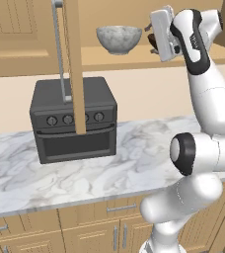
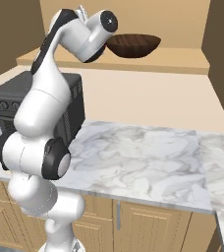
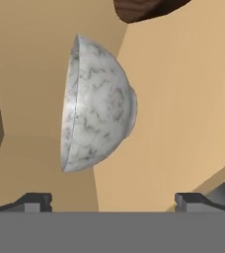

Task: Move the bowls from the cabinet to the plates on the dining table.

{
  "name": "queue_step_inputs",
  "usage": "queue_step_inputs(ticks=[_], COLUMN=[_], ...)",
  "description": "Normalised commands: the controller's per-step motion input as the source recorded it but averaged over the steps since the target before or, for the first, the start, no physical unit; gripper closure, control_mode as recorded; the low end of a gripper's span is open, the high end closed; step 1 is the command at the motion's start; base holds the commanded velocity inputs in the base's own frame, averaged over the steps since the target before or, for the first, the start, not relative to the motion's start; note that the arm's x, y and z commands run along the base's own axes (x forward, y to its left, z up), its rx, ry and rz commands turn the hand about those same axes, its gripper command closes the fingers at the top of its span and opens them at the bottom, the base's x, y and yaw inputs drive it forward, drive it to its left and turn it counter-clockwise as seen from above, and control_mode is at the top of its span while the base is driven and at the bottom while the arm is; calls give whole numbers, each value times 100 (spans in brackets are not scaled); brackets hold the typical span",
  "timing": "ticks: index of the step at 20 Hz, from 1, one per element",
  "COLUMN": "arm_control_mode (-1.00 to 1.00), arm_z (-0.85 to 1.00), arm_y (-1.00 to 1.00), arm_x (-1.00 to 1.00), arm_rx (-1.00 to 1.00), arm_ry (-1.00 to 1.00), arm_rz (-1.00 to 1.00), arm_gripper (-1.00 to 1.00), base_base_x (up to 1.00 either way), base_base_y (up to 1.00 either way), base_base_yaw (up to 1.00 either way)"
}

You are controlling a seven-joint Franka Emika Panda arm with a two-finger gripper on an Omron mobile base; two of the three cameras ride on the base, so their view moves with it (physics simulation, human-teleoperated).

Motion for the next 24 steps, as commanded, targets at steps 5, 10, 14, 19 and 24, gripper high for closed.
queue_step_inputs(ticks=[5,10,14,19,24], arm_control_mode=[-100,-100,-100,-100,-100], arm_z=[4,1,0,3,0], arm_y=[0,2,5,5,6], arm_x=[44,44,39,40,38], arm_rx=[0,0,0,-1,-1], arm_ry=[4,3,0,0,0], arm_rz=[3,2,1,0,0], arm_gripper=[-100,-100,-100,-100,-100], base_base_x=[0,0,0,0,0], base_base_y=[0,0,0,0,0], base_base_yaw=[0,0,0,0,0])
